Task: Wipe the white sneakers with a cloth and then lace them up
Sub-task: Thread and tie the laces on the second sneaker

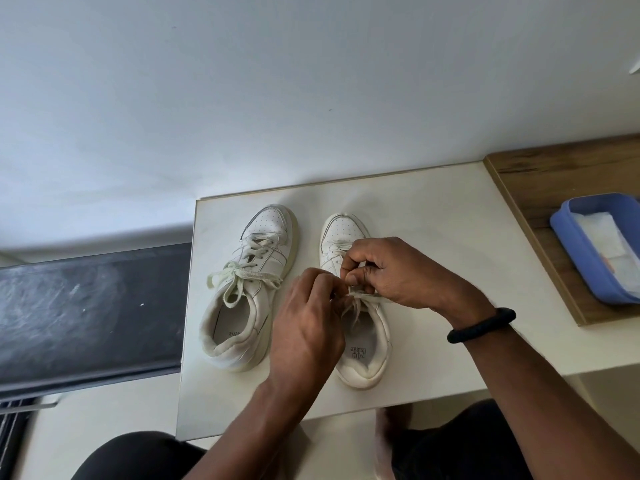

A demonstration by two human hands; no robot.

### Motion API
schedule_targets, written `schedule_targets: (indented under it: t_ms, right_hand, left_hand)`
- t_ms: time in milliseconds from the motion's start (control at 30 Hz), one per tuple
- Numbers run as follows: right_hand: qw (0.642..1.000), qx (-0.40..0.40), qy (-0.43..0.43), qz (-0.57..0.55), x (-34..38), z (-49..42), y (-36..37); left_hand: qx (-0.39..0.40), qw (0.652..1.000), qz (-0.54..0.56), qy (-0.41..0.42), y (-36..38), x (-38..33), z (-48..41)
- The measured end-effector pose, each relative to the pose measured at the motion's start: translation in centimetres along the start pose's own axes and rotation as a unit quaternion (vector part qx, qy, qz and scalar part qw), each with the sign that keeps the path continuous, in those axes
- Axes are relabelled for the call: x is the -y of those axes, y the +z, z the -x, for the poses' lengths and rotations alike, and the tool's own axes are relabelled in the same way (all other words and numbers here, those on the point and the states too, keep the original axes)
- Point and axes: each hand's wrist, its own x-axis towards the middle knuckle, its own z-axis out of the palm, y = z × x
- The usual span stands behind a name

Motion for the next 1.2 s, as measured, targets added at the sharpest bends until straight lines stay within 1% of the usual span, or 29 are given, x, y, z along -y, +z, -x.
schedule_targets:
  t_ms: [133, 200, 233, 300, 433, 533, 633, 700, 800, 867, 1000, 1200]
  right_hand:
    - [0.987, -0.006, -0.084, 0.140, 0.6, 0.0, -0.2]
    - [0.970, -0.027, -0.105, 0.219, 1.0, 0.0, 0.1]
    - [0.965, -0.036, -0.105, 0.239, 1.1, 0.0, 0.2]
    - [0.968, -0.040, -0.095, 0.230, 1.0, 0.1, 0.0]
    - [0.988, -0.018, -0.078, 0.130, 0.3, 0.5, -0.6]
    - [0.992, -0.032, -0.075, 0.100, 0.4, 0.6, -0.2]
    - [0.994, -0.055, -0.070, 0.068, 0.2, 0.7, -0.3]
    - [0.994, -0.064, -0.072, 0.057, 0.2, 1.0, -0.4]
    - [0.992, -0.078, -0.082, 0.056, 0.2, 1.2, -0.3]
    - [0.991, -0.085, -0.086, 0.060, 0.0, 1.1, -0.2]
    - [0.987, -0.099, -0.100, 0.080, 0.0, 0.9, 0.2]
    - [0.980, -0.110, -0.104, 0.127, 0.0, 0.7, 0.6]
  left_hand:
    - [0.006, 0.999, -0.045, 0.003, 0.1, -0.3, 0.2]
    - [0.009, 0.999, -0.053, -0.007, 0.2, -0.1, 0.2]
    - [0.010, 0.999, -0.052, -0.012, 0.3, -0.1, 0.2]
    - [0.009, 0.999, -0.041, -0.014, 0.4, 0.1, 0.2]
    - [0.000, 1.000, -0.019, -0.021, 0.3, 0.2, 0.2]
    - [-0.002, 1.000, -0.007, -0.028, 0.2, 0.3, 0.0]
    - [0.007, 0.998, 0.050, -0.049, 0.1, 0.5, -0.4]
    - [0.012, 0.991, 0.102, -0.091, -0.2, 0.6, -0.8]
    - [0.020, 0.971, 0.168, -0.169, -0.6, 0.4, -1.3]
    - [0.022, 0.963, 0.187, -0.194, -0.6, 0.3, -1.5]
    - [0.012, 0.955, 0.201, -0.217, -0.6, 0.3, -1.6]
    - [0.003, 0.947, 0.226, -0.228, -0.7, 0.1, -1.5]
